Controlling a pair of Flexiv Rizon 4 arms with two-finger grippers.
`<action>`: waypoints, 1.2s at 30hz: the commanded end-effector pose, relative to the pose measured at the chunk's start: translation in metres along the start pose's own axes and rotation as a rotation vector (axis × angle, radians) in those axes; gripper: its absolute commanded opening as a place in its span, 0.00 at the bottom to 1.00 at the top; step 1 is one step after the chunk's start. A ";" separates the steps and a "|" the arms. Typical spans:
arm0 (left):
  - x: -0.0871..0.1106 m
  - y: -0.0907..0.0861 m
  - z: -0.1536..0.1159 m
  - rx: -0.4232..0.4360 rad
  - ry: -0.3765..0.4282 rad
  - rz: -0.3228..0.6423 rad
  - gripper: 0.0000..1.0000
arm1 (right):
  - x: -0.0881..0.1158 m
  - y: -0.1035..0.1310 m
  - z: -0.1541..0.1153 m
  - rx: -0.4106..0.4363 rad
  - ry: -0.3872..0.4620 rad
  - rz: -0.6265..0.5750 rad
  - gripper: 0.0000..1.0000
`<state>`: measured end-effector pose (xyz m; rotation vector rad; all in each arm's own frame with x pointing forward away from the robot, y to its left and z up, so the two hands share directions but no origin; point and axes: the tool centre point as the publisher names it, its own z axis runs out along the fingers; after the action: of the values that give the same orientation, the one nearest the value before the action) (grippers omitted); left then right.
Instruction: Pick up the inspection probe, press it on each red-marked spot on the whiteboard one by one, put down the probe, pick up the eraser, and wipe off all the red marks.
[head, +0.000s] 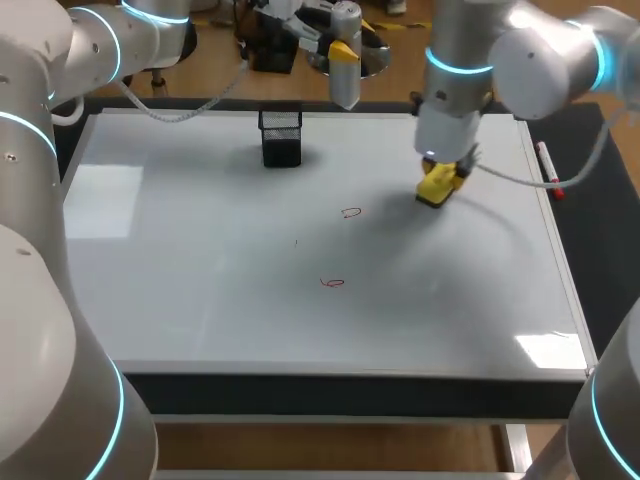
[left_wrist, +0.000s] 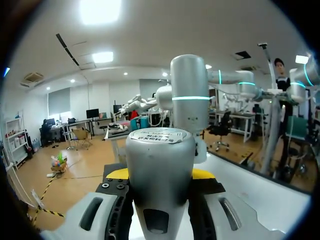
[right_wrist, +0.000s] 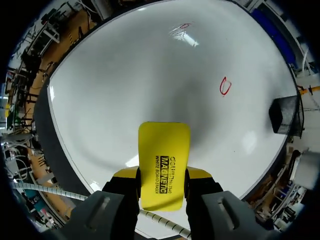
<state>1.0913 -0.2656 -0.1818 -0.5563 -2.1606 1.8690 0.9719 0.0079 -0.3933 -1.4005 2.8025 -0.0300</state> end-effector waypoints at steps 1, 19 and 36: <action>-0.007 0.003 -0.002 0.008 0.121 -0.001 0.00 | -0.019 0.015 0.003 0.009 0.055 -0.038 0.00; -0.007 0.003 -0.002 0.008 0.121 -0.001 0.00 | -0.087 0.078 0.002 0.032 0.038 -0.321 0.00; -0.007 0.003 -0.002 0.008 0.121 -0.001 0.00 | -0.117 0.118 0.006 0.018 -0.007 -0.512 0.00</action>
<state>1.0914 -0.2656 -0.1818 -0.5563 -2.1606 1.8690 0.9477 0.1700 -0.3998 -2.0511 2.3526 -0.0475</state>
